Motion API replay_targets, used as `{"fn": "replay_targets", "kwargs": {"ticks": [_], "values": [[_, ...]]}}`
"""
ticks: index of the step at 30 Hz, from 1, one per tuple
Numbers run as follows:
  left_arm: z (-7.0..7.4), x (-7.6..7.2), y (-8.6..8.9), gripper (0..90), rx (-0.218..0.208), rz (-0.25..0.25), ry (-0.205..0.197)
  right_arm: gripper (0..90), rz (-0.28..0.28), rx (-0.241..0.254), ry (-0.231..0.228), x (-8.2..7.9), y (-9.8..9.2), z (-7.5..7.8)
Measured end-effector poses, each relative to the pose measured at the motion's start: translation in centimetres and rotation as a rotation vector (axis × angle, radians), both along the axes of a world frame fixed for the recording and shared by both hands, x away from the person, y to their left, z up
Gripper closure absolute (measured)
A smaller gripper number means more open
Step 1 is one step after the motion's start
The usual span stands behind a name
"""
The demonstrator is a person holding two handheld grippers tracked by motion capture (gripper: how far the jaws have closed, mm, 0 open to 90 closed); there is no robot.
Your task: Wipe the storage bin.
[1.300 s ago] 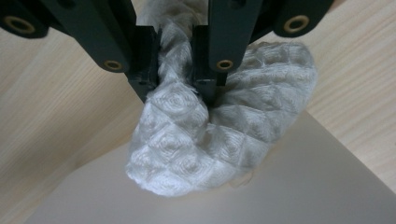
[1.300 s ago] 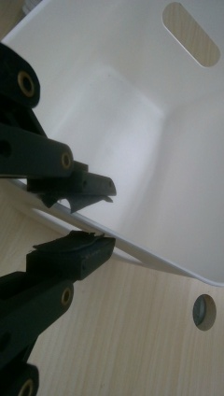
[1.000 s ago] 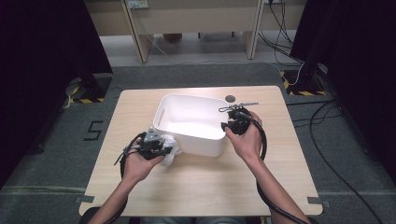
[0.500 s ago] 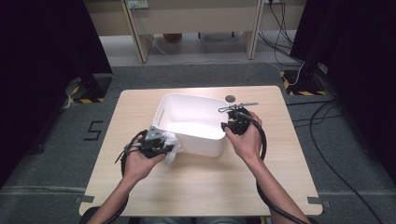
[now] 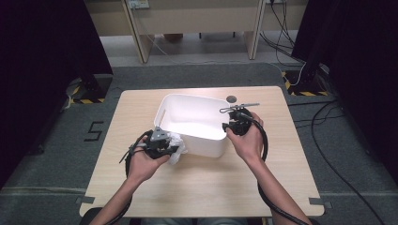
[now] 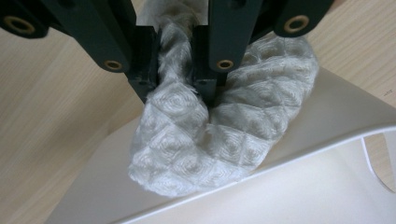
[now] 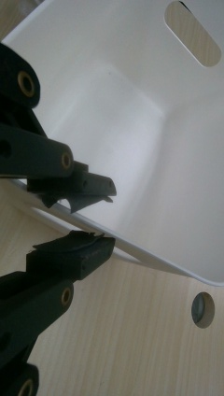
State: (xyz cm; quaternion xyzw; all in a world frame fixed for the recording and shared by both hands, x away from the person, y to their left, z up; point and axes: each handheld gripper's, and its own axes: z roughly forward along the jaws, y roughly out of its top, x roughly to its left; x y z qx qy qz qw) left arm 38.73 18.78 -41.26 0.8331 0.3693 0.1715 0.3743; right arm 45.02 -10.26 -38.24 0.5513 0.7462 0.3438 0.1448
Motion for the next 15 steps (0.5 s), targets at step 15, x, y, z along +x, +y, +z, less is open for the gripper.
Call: {"fn": "replay_targets", "kwargs": {"ticks": [15], "values": [[-1.2, 0.2, -0.2, 76.4, 0.009, -0.003, 0.021, 70.0, 0.002, 0.0, -0.006, 0.0, 0.1, 0.0]]}}
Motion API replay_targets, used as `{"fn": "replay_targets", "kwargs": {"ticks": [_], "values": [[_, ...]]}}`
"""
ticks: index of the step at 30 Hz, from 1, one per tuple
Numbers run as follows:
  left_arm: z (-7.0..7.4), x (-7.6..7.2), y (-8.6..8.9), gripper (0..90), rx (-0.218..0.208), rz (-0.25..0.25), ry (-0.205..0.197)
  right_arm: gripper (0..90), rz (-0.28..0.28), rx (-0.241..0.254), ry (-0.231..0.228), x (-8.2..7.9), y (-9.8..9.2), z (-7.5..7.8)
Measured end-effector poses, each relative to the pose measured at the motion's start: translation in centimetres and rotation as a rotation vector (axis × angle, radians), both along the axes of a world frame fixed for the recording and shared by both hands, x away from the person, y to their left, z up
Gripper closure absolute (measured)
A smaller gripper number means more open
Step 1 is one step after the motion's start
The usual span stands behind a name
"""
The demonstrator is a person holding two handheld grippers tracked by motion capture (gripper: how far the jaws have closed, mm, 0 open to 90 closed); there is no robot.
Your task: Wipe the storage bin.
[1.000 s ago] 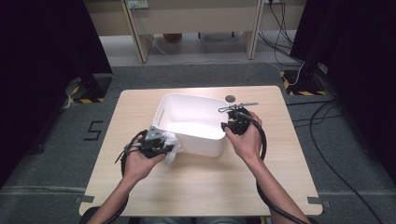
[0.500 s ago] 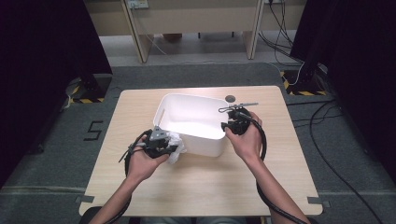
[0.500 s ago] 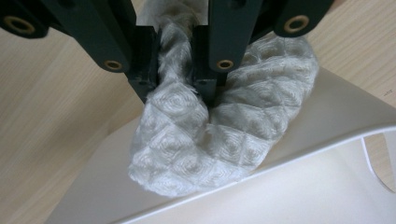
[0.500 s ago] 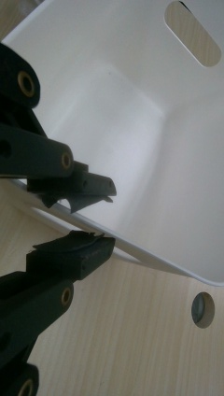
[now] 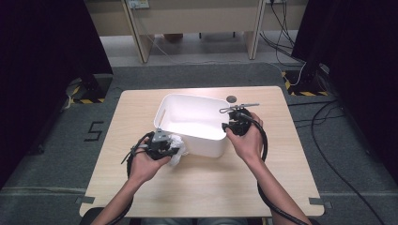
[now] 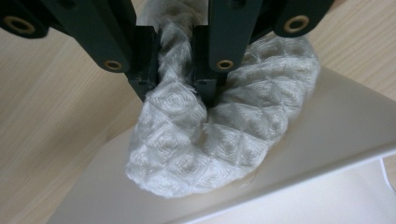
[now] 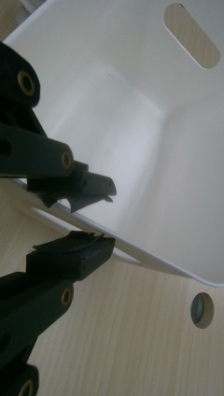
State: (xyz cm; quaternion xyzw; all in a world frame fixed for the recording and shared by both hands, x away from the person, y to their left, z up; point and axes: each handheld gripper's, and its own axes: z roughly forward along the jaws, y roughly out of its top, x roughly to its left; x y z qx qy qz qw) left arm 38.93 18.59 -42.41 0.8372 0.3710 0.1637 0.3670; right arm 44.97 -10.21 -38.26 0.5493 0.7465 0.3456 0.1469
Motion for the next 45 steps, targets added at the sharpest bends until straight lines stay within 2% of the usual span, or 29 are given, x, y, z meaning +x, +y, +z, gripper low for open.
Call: {"fn": "replay_targets", "kwargs": {"ticks": [28, 37, 45], "values": [[-3.0, 0.8, -0.5, 76.3, 0.042, -0.005, 0.078, 68.9, 0.005, 0.01, -0.008, -0.1, 0.3, 0.0], [-3.3, 1.0, -0.6, 76.3, 0.046, -0.013, 0.088, 68.8, 0.003, 0.01, -0.007, -0.2, 0.3, 0.0], [-3.5, 1.1, -1.5, 76.3, 0.058, -0.033, 0.095, 68.8, 0.004, 0.01, -0.009, -0.1, 0.3, 0.0]]}}
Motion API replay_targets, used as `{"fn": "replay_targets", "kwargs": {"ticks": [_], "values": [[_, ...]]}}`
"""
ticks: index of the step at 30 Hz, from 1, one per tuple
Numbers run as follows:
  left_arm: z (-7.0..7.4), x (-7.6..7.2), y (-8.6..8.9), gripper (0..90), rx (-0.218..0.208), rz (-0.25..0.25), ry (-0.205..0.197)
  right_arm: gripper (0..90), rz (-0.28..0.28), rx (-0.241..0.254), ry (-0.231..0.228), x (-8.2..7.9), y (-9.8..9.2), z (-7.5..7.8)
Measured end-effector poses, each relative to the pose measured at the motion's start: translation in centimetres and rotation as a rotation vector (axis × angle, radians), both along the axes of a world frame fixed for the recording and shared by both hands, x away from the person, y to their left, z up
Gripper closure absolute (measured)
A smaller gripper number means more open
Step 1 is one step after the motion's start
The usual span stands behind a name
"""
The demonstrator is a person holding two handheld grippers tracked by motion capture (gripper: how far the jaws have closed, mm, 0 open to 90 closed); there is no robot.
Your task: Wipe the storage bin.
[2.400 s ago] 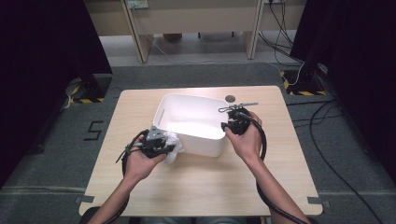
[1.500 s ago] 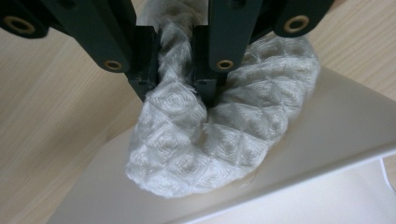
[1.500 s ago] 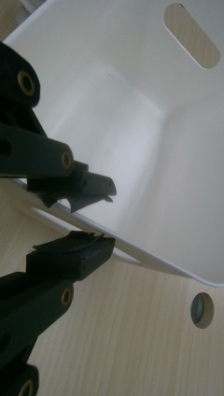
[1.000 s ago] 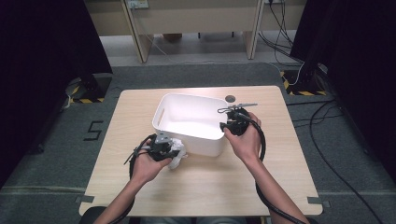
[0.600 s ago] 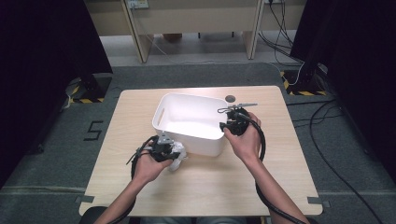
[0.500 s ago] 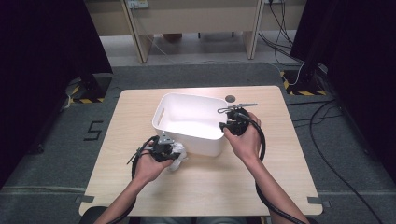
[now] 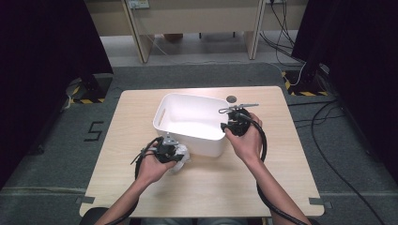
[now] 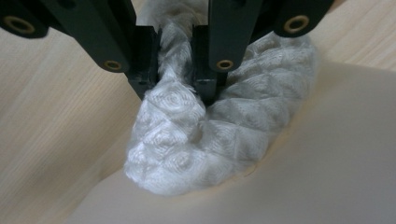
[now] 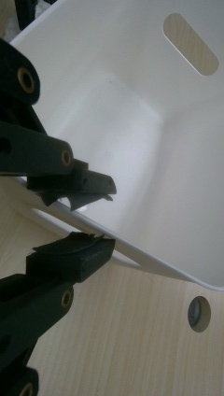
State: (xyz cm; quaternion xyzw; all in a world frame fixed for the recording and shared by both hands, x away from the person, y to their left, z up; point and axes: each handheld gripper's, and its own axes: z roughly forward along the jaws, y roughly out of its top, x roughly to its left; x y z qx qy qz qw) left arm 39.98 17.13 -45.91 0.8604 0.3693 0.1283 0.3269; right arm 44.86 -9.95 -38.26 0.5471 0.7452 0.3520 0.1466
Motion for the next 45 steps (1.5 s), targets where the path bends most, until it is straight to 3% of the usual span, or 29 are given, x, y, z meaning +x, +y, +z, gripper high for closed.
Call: {"fn": "replay_targets", "kwargs": {"ticks": [17, 29, 45], "values": [[-0.1, 0.0, -1.5, 76.3, -0.007, -0.03, 0.007, 68.5, -0.005, 0.004, 0.006, 0.1, -0.1, 0.0], [0.5, -0.1, -1.9, 76.3, -0.035, -0.043, -0.001, 68.6, -0.004, 0.001, 0.002, 0.0, -0.1, 0.0], [4.0, -0.8, -2.0, 76.3, -0.062, -0.061, -0.074, 68.6, -0.005, -0.007, -0.002, 0.1, -0.2, 0.0]]}}
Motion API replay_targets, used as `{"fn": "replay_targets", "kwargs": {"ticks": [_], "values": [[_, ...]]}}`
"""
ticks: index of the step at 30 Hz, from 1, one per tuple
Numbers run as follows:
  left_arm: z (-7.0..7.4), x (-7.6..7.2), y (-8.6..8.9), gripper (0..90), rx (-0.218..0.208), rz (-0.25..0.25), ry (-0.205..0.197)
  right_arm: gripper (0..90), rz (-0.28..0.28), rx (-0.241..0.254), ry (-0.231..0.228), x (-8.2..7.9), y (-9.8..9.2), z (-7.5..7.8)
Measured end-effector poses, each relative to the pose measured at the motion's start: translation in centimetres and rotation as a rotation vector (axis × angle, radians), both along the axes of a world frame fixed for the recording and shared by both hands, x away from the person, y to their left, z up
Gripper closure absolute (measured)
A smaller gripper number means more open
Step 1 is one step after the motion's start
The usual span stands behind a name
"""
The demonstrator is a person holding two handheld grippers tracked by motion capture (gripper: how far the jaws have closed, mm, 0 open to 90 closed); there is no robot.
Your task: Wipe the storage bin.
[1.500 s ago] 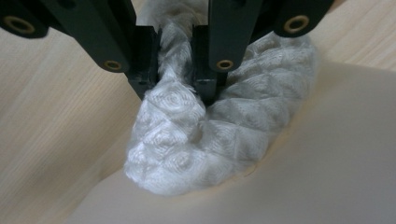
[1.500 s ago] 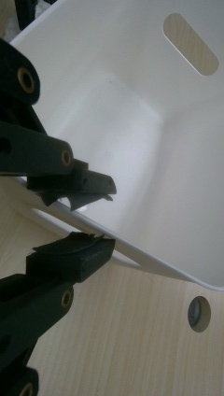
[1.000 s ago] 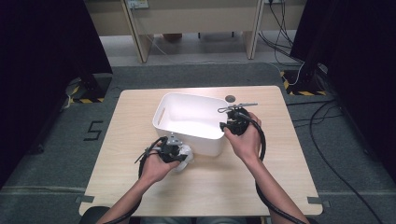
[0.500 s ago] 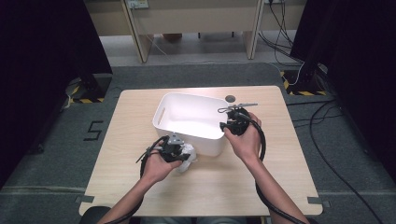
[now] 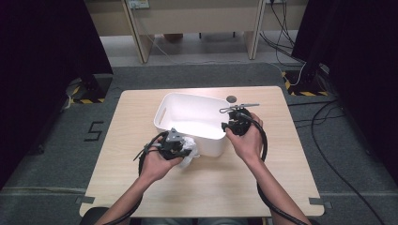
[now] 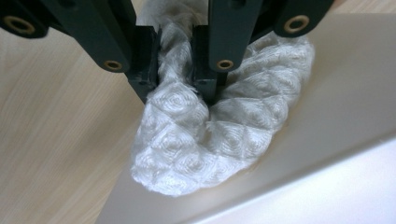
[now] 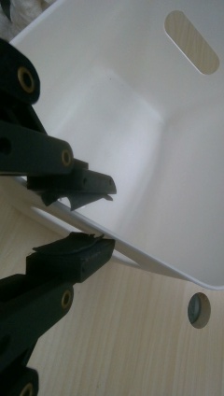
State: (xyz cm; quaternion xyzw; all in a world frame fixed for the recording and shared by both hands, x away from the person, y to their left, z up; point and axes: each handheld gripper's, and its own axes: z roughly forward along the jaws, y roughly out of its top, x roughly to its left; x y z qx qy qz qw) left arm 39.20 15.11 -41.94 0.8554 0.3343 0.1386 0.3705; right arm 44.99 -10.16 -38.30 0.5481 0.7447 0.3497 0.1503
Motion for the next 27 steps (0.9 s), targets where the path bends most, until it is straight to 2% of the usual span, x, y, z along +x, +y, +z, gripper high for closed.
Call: {"fn": "replay_targets", "kwargs": {"ticks": [8, 17, 27], "values": [[0.9, -0.1, 0.3, 76.3, -0.006, 0.001, -0.011, 68.6, -0.004, 0.005, 0.0, -0.1, 0.1, 0.0], [0.9, -0.1, 0.1, 76.3, -0.001, 0.002, -0.009, 68.6, -0.003, -0.001, -0.005, -0.1, 0.1, 0.0], [0.8, -0.1, -1.2, 76.2, 0.006, -0.021, -0.003, 68.8, -0.005, -0.003, -0.009, -0.1, 0.1, 0.0]]}}
